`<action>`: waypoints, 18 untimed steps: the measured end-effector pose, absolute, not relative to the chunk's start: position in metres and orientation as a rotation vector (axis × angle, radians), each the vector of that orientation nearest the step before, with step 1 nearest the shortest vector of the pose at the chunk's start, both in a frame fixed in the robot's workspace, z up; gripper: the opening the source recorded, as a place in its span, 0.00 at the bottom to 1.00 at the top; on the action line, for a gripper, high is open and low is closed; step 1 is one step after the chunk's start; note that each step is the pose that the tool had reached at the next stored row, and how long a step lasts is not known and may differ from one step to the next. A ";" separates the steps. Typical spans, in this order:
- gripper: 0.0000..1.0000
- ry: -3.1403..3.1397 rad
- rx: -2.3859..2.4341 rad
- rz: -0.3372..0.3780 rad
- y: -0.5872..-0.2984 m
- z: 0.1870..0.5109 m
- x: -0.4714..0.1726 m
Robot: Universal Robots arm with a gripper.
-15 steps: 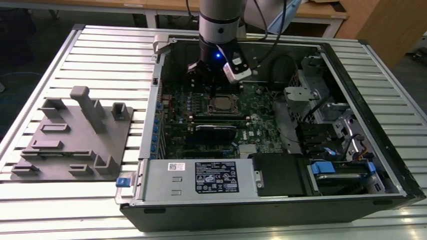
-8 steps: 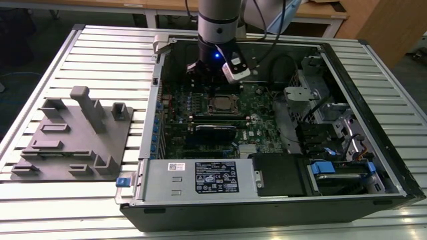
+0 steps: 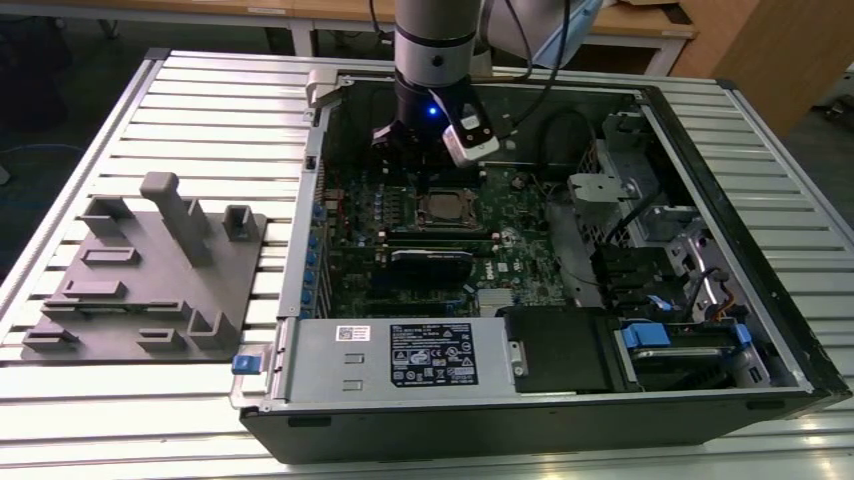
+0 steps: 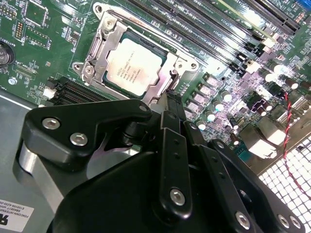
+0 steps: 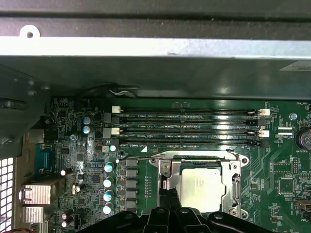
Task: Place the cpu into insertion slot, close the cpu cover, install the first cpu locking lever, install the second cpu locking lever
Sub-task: 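Install the first cpu locking lever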
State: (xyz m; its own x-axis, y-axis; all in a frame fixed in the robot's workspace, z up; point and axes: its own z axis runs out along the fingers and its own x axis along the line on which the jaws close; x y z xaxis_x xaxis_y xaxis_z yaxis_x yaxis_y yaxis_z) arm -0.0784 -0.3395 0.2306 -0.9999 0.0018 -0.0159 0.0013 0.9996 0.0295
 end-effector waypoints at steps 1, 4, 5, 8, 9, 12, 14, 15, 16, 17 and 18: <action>0.11 3.125 0.002 0.046 -0.339 0.231 -0.078; 0.11 3.125 0.002 0.046 -0.339 0.231 -0.078; 0.11 3.125 0.002 0.046 -0.339 0.231 -0.079; 0.11 3.125 0.002 0.046 -0.340 0.231 -0.081; 0.11 3.125 0.002 0.046 -0.340 0.231 -0.082; 0.11 3.125 0.002 0.046 -0.340 0.230 -0.089; 0.11 3.125 0.003 0.046 -0.339 0.230 -0.093; 0.11 3.125 0.002 0.046 -0.339 0.230 -0.094; 0.11 3.125 0.002 0.046 -0.339 0.230 -0.094; 0.11 3.125 0.002 0.046 -0.339 0.230 -0.094; 0.11 3.125 0.002 0.046 -0.339 0.230 -0.095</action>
